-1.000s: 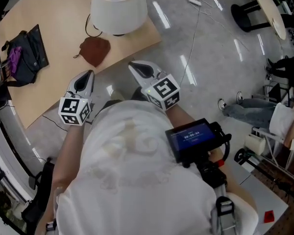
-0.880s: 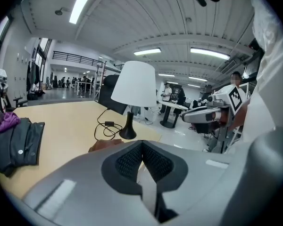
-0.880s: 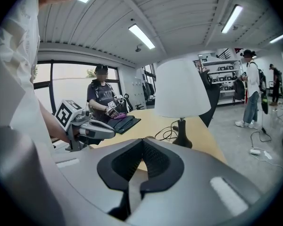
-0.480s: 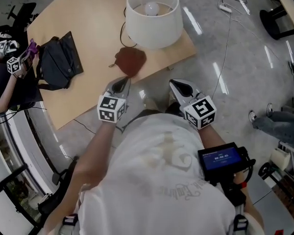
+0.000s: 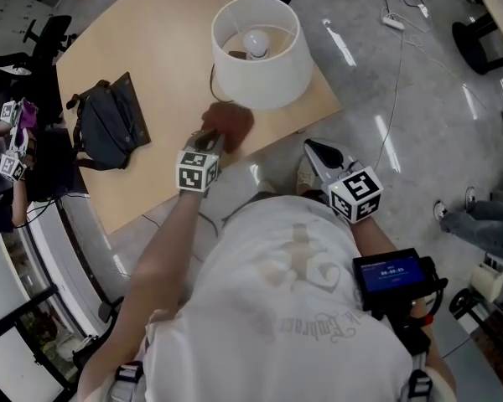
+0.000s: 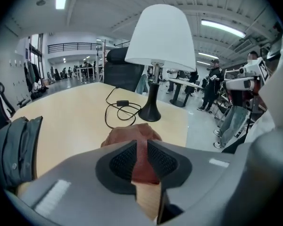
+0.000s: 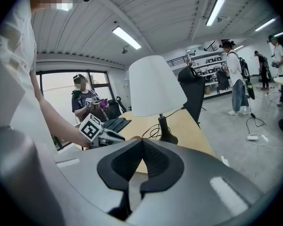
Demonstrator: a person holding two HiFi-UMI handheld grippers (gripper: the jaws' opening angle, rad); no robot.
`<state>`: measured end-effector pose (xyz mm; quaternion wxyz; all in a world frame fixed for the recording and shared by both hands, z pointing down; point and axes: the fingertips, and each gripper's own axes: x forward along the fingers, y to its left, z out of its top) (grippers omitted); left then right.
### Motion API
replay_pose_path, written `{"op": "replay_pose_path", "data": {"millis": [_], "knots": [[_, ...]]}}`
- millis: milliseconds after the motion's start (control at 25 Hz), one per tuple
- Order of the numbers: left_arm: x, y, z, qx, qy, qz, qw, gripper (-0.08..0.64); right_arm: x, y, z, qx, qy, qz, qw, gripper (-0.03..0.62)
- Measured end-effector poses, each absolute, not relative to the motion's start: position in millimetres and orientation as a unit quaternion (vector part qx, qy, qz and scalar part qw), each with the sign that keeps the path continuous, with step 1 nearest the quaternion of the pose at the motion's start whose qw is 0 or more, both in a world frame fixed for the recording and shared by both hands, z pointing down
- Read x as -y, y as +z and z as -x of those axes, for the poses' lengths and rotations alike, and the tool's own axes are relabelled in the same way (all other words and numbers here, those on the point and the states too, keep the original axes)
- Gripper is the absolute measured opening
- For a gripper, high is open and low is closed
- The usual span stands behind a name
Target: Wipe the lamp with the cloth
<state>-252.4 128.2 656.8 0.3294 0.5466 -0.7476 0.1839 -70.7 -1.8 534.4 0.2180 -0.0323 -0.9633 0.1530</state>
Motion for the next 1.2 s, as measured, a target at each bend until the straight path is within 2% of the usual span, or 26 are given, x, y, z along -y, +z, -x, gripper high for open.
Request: {"op": "replay_pose_path", "data": {"millis": [160, 320, 560, 800, 1040, 1080, 1160, 1200], "knots": [[-113, 666, 260, 0.742, 0.186, -0.537, 0.355, 0.139, 22, 533, 76, 0.963, 0.156, 0.035, 0.219, 0.014], [-99, 681, 267, 0.726, 0.232, -0.538, 0.361, 0.262, 41, 535, 82, 0.961, 0.162, 0.034, 0.223, 0.014], [-84, 691, 270, 0.670, 0.332, -0.570, 0.341, 0.331, 52, 540, 82, 0.958, 0.171, 0.033, 0.230, 0.014], [-83, 715, 271, 0.640, 0.349, -0.562, 0.391, 0.383, 60, 546, 80, 0.956, 0.180, 0.026, 0.232, 0.014], [-85, 722, 269, 0.649, 0.358, -0.544, 0.393, 0.366, 63, 548, 77, 0.955, 0.182, 0.019, 0.233, 0.014], [-86, 722, 272, 0.653, 0.362, -0.537, 0.391, 0.316, 64, 547, 78, 0.955, 0.182, 0.019, 0.234, 0.014], [-90, 721, 275, 0.663, 0.365, -0.524, 0.390, 0.169, 64, 547, 79, 0.955, 0.181, 0.020, 0.232, 0.014], [-93, 721, 276, 0.669, 0.361, -0.519, 0.391, 0.153, 64, 546, 80, 0.956, 0.181, 0.022, 0.232, 0.014]]}}
